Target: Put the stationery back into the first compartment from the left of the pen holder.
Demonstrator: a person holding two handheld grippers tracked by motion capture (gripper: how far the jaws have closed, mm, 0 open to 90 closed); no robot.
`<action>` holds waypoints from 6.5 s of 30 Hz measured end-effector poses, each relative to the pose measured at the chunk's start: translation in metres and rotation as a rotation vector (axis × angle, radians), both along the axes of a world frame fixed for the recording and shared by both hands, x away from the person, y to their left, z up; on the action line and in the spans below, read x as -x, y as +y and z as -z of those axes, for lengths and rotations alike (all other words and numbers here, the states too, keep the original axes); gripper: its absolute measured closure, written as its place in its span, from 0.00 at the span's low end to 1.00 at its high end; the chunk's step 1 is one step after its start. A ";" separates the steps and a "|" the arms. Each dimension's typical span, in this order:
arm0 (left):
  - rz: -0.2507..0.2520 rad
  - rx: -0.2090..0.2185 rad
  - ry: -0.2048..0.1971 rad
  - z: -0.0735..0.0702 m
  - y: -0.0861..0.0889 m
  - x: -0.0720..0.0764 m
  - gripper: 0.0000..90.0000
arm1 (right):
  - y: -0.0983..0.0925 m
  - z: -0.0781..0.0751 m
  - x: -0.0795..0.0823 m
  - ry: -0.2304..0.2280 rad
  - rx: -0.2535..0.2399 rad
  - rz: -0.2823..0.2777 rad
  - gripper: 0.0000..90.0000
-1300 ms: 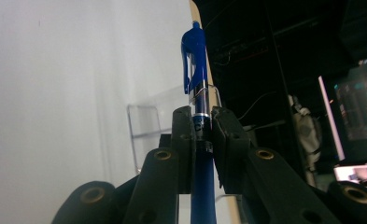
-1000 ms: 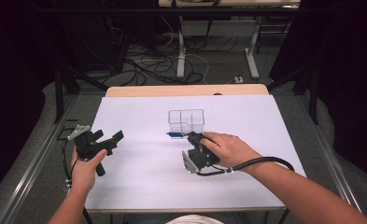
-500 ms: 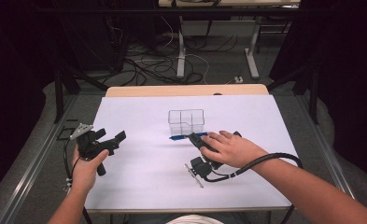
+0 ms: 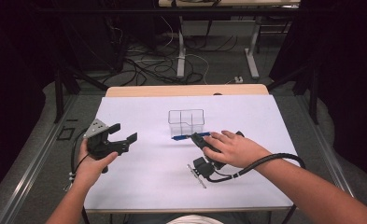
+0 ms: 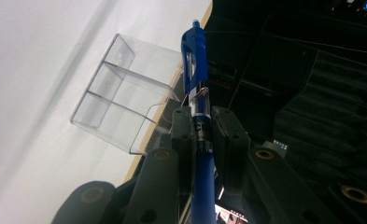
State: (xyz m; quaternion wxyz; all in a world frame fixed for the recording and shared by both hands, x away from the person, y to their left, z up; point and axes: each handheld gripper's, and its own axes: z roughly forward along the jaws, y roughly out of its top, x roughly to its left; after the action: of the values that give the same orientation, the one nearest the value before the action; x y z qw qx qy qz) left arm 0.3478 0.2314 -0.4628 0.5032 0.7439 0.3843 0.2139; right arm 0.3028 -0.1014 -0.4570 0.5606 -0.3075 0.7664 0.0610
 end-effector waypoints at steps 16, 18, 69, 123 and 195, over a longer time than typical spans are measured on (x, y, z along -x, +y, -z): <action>0.194 -0.199 -0.060 -0.012 -0.048 0.006 0.40 | -0.002 0.000 0.000 0.008 0.008 -0.001 0.89; 0.209 -0.222 -0.068 -0.012 -0.053 0.006 0.41 | -0.002 0.001 -0.001 0.011 0.007 -0.005 0.89; 0.553 -0.754 -0.126 -0.028 -0.171 -0.001 0.79 | 0.006 0.003 0.004 -0.009 0.037 -0.057 0.89; 0.352 -0.430 -0.043 -0.048 -0.143 -0.048 0.87 | -0.010 -0.012 -0.008 0.150 -0.263 0.122 0.56; 0.045 -0.043 0.059 0.013 -0.126 -0.099 0.61 | -0.088 0.004 -0.046 0.903 -1.364 0.700 0.00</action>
State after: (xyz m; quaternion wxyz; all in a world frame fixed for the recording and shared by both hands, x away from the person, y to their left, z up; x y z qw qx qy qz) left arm 0.4466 0.1049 -0.4754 0.4804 0.7689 0.3774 0.1887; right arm 0.3489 -0.1893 -0.4607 0.2525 0.3987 0.7612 0.4448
